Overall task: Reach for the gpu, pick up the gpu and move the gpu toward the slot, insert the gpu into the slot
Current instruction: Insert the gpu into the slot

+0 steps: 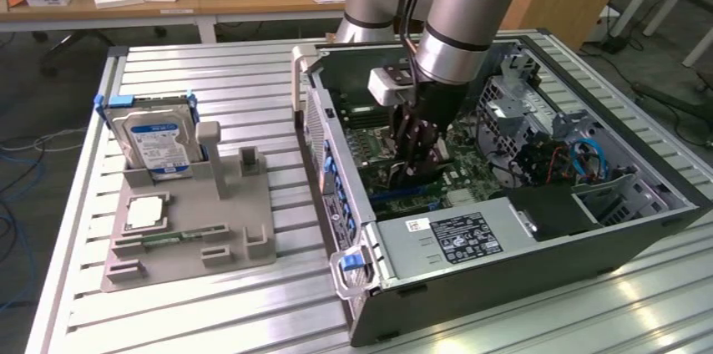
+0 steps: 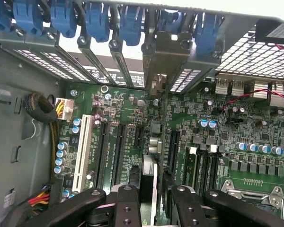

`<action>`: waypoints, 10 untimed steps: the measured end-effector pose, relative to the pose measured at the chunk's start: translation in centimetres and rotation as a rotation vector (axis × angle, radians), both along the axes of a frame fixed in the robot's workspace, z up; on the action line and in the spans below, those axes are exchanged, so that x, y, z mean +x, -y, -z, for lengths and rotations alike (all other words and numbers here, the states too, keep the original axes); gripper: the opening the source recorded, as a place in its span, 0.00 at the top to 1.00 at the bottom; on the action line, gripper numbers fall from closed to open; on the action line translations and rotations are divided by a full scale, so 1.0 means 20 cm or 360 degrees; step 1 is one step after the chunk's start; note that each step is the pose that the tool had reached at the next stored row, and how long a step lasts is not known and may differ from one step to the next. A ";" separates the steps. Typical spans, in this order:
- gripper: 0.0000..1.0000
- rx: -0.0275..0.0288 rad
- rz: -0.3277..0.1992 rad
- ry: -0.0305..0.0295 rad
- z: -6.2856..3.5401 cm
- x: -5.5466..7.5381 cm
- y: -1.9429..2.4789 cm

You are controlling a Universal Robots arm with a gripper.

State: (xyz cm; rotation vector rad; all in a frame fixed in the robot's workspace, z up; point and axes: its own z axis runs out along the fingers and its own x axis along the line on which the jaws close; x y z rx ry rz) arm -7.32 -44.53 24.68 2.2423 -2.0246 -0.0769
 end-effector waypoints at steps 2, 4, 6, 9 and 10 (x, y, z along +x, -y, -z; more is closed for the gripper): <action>0.70 0.00000 0.0000 0.00000 0.000 0.00 0.000; 0.70 0.00004 0.0000 0.00000 0.000 0.00 0.000; 0.71 0.00000 0.0000 0.00000 0.000 0.00 0.000; 0.72 0.00000 0.0000 -0.00001 0.000 0.00 0.000; 0.72 0.00000 0.0000 -0.00001 0.000 0.00 0.000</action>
